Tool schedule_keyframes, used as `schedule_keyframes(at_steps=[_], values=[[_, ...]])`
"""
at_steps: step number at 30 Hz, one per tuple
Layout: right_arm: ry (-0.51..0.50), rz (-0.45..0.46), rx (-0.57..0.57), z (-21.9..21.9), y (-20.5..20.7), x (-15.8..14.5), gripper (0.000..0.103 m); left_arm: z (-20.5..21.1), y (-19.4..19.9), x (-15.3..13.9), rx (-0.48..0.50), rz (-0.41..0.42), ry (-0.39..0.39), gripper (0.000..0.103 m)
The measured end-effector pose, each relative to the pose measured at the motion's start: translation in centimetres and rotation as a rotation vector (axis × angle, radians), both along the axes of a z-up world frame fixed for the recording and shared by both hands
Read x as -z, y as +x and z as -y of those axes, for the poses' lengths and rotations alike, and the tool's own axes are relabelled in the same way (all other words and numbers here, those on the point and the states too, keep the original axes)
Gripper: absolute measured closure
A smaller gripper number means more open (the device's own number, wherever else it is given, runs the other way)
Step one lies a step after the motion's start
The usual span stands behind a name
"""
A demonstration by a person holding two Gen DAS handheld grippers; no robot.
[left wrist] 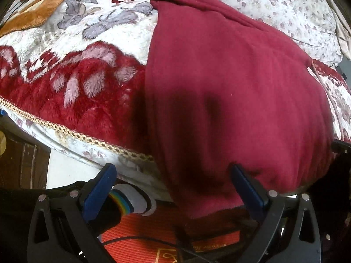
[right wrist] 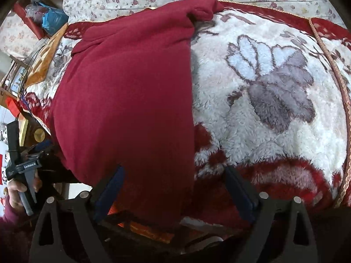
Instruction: Fold small clothes
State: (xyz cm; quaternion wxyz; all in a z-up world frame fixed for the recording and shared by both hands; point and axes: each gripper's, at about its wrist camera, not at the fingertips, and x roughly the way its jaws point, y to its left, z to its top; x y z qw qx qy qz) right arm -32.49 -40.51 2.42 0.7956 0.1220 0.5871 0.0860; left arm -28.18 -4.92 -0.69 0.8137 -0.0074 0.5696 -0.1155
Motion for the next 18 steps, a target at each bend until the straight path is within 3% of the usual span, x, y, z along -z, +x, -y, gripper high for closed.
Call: schedule_keyframes(at_steps=[12,18], values=[[0.031,-0.012,-0.055,-2.0,0.3,0.2,0.007,-0.2,-0.2,0.1,-0.008,-0.004,0.007,0.0],[0.075,0.029,-0.033,-1.4,-0.1,0.2,0.009,-0.2,-0.1,0.7,-0.007,-0.014,0.0,0.0]])
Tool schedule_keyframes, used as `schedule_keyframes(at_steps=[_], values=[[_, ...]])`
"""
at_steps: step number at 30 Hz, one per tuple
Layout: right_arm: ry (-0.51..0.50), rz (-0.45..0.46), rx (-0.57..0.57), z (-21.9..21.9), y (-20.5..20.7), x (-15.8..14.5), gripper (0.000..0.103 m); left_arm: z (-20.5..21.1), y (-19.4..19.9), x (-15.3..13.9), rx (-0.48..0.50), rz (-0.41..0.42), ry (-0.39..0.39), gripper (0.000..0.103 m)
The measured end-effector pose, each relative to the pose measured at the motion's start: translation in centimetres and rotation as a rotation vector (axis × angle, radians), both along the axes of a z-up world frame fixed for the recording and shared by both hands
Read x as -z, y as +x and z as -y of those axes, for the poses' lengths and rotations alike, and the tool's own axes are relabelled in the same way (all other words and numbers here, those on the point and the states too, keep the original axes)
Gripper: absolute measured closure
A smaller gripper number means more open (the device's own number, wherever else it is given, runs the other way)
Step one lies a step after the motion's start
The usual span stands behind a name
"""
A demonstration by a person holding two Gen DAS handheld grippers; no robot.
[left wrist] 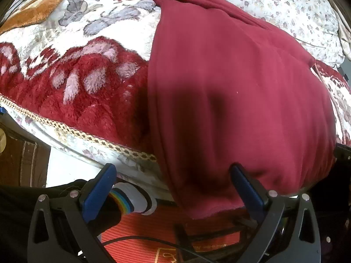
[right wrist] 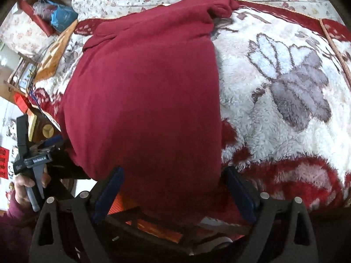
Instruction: Fold small clothes
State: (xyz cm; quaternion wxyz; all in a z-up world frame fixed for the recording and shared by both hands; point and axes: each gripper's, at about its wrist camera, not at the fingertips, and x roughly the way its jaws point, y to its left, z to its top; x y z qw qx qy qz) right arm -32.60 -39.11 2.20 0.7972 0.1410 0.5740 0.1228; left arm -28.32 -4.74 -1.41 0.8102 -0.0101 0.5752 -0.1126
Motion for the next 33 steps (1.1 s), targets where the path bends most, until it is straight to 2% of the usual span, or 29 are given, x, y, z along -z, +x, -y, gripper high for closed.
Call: schedule_keyframes(at_steps=[1,5,6,8,9,10,12,14,15,16,18,21,23,24,25,26,27,28,29,31,33], values=[[0.001,0.015,-0.008,0.0,-0.1,-0.2,0.017,0.0,0.0,0.2,0.004,-0.003,-0.004,0.0],[-0.083,0.032,-0.046,-0.1,-0.2,-0.4,0.035,0.3,-0.1,0.6,0.03,-0.034,-0.052,0.0],[-0.096,0.037,-0.048,-0.1,-0.3,-0.7,0.043,0.4,-0.1,0.8,0.032,-0.046,-0.065,0.0],[-0.077,0.048,-0.064,0.0,-0.4,-1.2,0.058,0.4,-0.3,1.0,0.032,-0.052,-0.067,0.0],[-0.027,0.057,-0.077,0.0,-0.5,-1.7,0.069,0.3,-0.3,1.1,0.028,-0.053,-0.065,0.0],[-0.009,0.061,-0.084,0.1,-0.5,-1.8,0.069,0.3,-0.3,1.1,0.026,-0.053,-0.068,0.0],[-0.035,0.067,-0.11,-0.4,-0.3,-1.8,0.068,0.1,-0.4,1.0,0.024,-0.054,-0.084,0.001],[-0.031,0.048,-0.104,-0.6,0.0,-1.0,0.067,0.2,-0.5,1.1,0.031,-0.056,-0.092,0.007],[-0.001,0.033,-0.091,-0.5,0.2,-0.5,0.059,0.2,-0.6,1.1,0.035,-0.058,-0.089,0.007],[0.045,0.012,-0.08,-0.3,0.3,0.1,0.042,0.1,-0.7,1.2,0.037,-0.06,-0.086,0.007],[0.11,0.014,-0.063,-0.2,0.3,0.2,0.029,0.2,-0.8,1.5,0.034,-0.069,-0.076,0.007],[0.075,0.032,-0.077,-0.9,-0.1,0.1,0.027,0.5,-0.7,1.7,0.03,-0.078,-0.079,0.007],[0.037,0.052,-0.102,-1.5,-0.3,0.0,0.031,1.0,-0.8,1.7,0.038,-0.073,-0.081,0.009],[0.001,0.066,-0.107,-1.6,-0.4,-0.1,0.045,1.2,-0.9,1.7,0.046,-0.067,-0.079,0.013],[-0.013,0.072,-0.094,-1.5,-0.3,-0.2,0.065,1.1,-0.7,1.8,0.053,-0.068,-0.082,0.031],[-0.016,0.079,-0.073,-1.3,-0.2,-0.3,0.076,1.3,-0.8,1.8,0.065,-0.082,-0.104,0.055],[0.005,0.08,-0.057,-0.8,-0.1,-0.3,0.089,1.5,-0.9,1.9,0.073,-0.108,-0.152,0.067],[0.021,0.077,-0.054,-0.6,0.0,-0.3,0.089,1.6,-0.9,1.8,0.071,-0.115,-0.177,0.081],[0.034,0.079,-0.057,-0.5,0.0,-0.4,0.09,1.7,-1.0,1.6,0.075,-0.108,-0.172,0.087],[0.071,0.102,-0.082,-0.8,-0.2,-1.0,0.09,1.9,-1.3,1.1,0.091,-0.091,-0.154,0.092],[0.116,0.117,-0.095,-0.9,-0.2,-1.6,0.09,1.5,-1.4,0.3,0.081,-0.095,-0.181,0.094]])
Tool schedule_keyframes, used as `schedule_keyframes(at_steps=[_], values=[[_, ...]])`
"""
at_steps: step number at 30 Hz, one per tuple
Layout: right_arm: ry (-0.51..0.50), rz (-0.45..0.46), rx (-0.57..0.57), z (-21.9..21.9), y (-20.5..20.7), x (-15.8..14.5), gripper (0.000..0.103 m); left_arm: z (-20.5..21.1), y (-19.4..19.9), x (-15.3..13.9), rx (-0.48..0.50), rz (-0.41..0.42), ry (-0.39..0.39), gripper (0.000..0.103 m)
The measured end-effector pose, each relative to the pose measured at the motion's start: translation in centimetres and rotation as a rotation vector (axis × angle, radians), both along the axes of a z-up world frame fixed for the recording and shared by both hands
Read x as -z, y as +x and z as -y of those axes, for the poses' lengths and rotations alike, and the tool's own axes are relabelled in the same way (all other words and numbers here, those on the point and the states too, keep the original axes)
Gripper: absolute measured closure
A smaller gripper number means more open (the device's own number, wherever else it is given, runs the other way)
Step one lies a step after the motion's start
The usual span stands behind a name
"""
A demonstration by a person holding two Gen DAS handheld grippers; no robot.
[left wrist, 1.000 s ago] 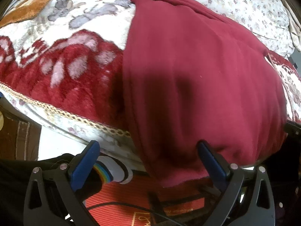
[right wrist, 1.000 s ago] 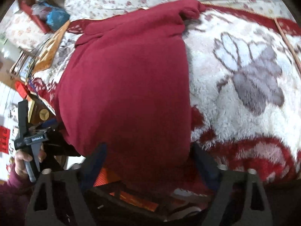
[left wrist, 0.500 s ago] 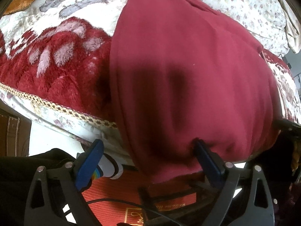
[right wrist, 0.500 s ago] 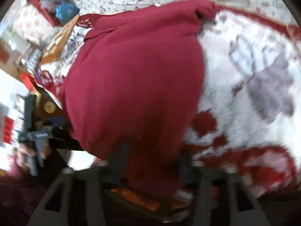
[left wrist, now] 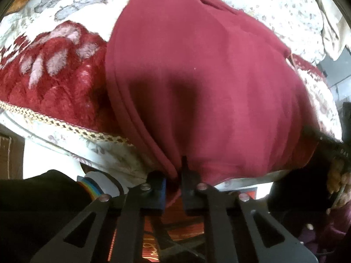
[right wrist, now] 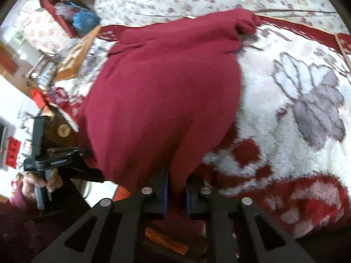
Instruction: Fold small clothes
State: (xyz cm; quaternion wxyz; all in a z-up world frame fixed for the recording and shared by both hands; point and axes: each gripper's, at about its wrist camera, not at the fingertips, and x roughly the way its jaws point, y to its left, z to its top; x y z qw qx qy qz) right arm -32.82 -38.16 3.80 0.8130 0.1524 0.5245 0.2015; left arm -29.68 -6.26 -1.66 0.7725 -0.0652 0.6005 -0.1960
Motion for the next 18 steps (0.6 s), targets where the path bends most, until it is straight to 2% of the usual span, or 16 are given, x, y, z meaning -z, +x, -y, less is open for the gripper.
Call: schedule_keyframes(at_steps=[2,7,11,14,18], values=[[0.064,0.011,-0.01,0.1,-0.1,-0.8,0.09,-0.5,-0.3,-1.1,-0.009,0.019,-0.011,0.094],[0.18,0.033,-0.042,0.3,-0.8,-2.8,0.091,-1.6,-1.1,-6.8,0.012,0.147,-0.046,0.095],[0.249,0.021,-0.064,-0.5,-1.2,-2.6,0.091,-2.8,-0.7,-9.4,-0.003,0.204,-0.062,0.095],[0.285,0.036,-0.069,-0.4,-0.8,-3.2,0.091,-3.0,0.8,-10.8,-0.003,0.23,-0.081,0.095],[0.358,0.125,-0.018,0.9,2.4,-6.0,0.091,-3.2,4.6,-13.7,0.009,0.297,-0.116,0.095]])
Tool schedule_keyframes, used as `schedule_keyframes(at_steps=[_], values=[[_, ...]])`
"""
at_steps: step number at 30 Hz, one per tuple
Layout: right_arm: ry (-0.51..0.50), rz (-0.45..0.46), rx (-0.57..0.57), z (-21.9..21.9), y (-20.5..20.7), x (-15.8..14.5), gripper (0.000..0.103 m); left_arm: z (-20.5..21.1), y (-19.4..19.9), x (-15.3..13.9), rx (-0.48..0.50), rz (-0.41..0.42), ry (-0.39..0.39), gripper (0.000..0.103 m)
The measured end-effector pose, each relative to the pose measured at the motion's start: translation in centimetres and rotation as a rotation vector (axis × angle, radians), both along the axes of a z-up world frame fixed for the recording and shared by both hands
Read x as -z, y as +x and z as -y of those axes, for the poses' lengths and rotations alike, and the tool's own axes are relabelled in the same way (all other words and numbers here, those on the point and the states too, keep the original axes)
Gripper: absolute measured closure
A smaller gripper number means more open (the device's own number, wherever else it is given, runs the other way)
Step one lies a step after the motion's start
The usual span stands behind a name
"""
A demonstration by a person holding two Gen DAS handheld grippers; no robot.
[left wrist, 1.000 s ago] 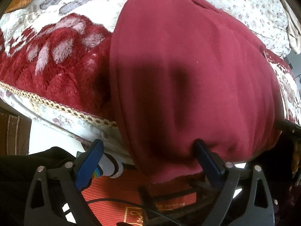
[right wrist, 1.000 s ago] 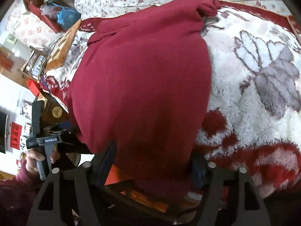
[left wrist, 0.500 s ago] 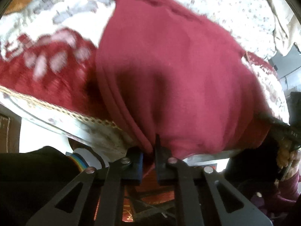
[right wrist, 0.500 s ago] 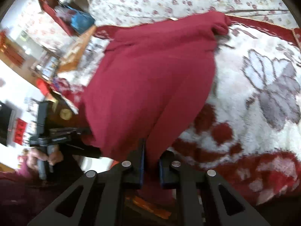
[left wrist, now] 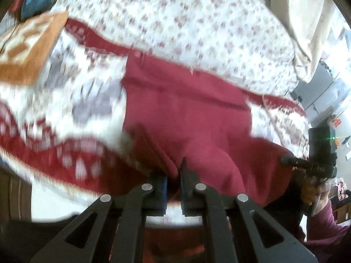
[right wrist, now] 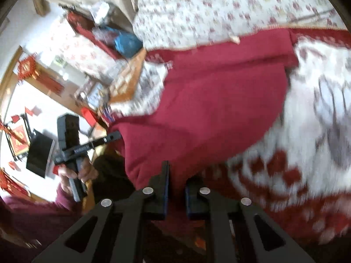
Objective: Fold small clothes
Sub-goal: 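Carry the lifted hem over the body with both grippers and lower it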
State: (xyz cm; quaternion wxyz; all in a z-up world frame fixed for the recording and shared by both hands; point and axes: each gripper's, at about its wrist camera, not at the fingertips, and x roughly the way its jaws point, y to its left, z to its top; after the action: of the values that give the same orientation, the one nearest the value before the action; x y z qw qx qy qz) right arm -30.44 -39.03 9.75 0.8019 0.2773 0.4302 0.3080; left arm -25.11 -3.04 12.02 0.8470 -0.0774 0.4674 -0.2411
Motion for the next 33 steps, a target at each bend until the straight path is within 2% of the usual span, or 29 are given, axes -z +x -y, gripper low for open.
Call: schedule_keyframes(at_steps=[3,4,7,10,12,14,15,16,17,19,21,23,27,29,33], values=[[0.043,0.049,0.088,1.8,3.9,-1.6,0.091,1.2,4.3,-1.6,0.002,0.064,0.01,0.095],[0.06,0.054,0.117,2.6,5.3,-1.7,0.091,1.2,5.2,-1.9,-0.004,0.068,0.005,0.095],[0.053,0.043,0.212,4.7,9.9,-1.4,0.091,2.8,11.0,-2.1,-0.027,0.074,-0.014,0.095],[0.043,-0.032,0.298,6.5,14.9,0.7,0.091,4.9,16.2,-0.9,-0.047,0.06,0.005,0.095],[0.018,-0.111,0.343,7.5,18.2,3.2,0.088,5.8,19.2,0.7,-0.067,0.023,0.002,0.095],[0.015,-0.195,0.378,8.3,20.4,5.3,0.065,6.4,21.5,2.4,-0.081,-0.017,0.001,0.092],[0.024,-0.204,0.405,8.9,20.6,5.6,0.04,6.6,22.3,3.0,-0.101,-0.02,0.006,0.087],[0.029,-0.18,0.437,9.6,20.6,5.4,0.034,6.6,22.7,3.3,-0.103,-0.01,0.003,0.069],[0.038,-0.131,0.459,10.4,20.1,4.7,0.032,6.5,22.9,3.2,-0.101,0.002,-0.001,0.043],[0.03,-0.065,0.457,11.1,18.5,3.1,0.032,5.7,22.8,2.5,-0.124,0.054,-0.017,0.029],[-0.007,-0.036,0.404,10.3,17.3,2.1,0.032,4.9,22.8,2.0,-0.144,0.067,-0.044,0.028],[-0.082,-0.023,0.295,7.9,16.7,1.6,0.039,4.2,23.0,2.0,-0.173,0.057,-0.049,0.028],[-0.26,-0.039,0.155,2.9,18.6,3.1,0.049,4.0,23.6,3.9,-0.218,-0.003,0.019,0.028],[-0.374,-0.047,0.19,1.9,21.4,4.3,0.049,4.4,23.8,4.8,-0.227,-0.011,0.069,0.028],[-0.484,-0.032,0.371,3.4,27.2,6.1,0.049,4.8,24.5,6.9,-0.251,-0.044,0.192,0.028]])
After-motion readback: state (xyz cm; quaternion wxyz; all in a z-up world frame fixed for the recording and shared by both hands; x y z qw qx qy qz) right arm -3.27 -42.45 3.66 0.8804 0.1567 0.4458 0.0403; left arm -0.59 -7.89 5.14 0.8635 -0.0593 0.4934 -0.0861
